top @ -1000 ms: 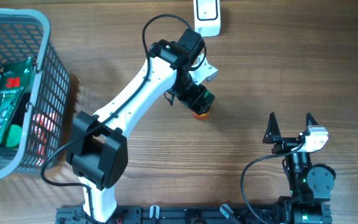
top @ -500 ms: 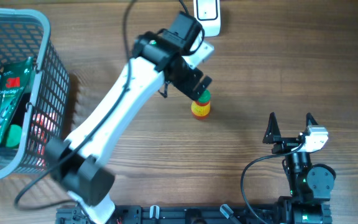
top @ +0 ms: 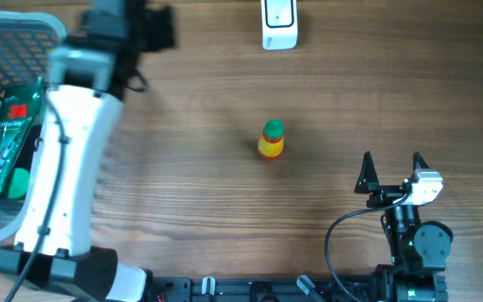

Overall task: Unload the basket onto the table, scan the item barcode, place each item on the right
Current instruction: 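Release the bottle and move the left gripper back to the basket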

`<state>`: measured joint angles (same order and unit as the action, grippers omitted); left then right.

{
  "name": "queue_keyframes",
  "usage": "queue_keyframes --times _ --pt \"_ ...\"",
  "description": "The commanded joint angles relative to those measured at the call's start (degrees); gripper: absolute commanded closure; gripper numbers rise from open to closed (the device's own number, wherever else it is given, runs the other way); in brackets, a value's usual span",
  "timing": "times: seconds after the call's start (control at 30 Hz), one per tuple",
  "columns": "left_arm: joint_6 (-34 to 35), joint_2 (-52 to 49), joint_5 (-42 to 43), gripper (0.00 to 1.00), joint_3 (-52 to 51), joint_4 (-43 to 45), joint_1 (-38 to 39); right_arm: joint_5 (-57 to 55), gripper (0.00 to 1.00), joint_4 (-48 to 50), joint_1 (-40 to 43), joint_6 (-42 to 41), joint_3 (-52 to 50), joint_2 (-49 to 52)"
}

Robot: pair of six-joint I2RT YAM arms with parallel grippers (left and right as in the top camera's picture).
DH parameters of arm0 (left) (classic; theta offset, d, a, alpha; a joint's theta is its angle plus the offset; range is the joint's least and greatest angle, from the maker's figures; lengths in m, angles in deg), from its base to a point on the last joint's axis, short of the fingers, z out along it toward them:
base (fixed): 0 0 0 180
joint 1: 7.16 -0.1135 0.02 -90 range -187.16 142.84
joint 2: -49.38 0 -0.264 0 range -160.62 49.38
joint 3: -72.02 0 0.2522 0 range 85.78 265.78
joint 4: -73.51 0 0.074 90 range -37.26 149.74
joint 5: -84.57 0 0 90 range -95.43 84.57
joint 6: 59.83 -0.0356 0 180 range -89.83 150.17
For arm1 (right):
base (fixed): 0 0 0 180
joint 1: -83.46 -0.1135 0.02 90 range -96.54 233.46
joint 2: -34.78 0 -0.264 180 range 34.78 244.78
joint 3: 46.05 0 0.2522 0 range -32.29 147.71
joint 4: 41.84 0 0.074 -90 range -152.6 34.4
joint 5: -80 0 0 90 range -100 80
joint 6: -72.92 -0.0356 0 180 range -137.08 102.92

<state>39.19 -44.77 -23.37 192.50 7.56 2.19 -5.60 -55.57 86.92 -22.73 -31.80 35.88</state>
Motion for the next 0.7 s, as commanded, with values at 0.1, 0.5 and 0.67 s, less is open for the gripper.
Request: queue_keyframes --times 0.1,0.5,0.67 --pt "30.1 2.9 -2.5 0.0 0.5 1.8 -17.4 -0.8 0.0 0.1 0.1 1.0 -0.2 -0.3" --pt "73.8 1.3 -1.9 0.0 0.1 -15.0 -35.4 -0.8 0.0 0.1 0.1 1.0 -0.2 -0.3" --pt "78.2 -2.8 -2.1 0.0 0.0 -15.8 -37.5 -0.8 0.0 0.1 0.1 1.0 -0.2 -0.3"
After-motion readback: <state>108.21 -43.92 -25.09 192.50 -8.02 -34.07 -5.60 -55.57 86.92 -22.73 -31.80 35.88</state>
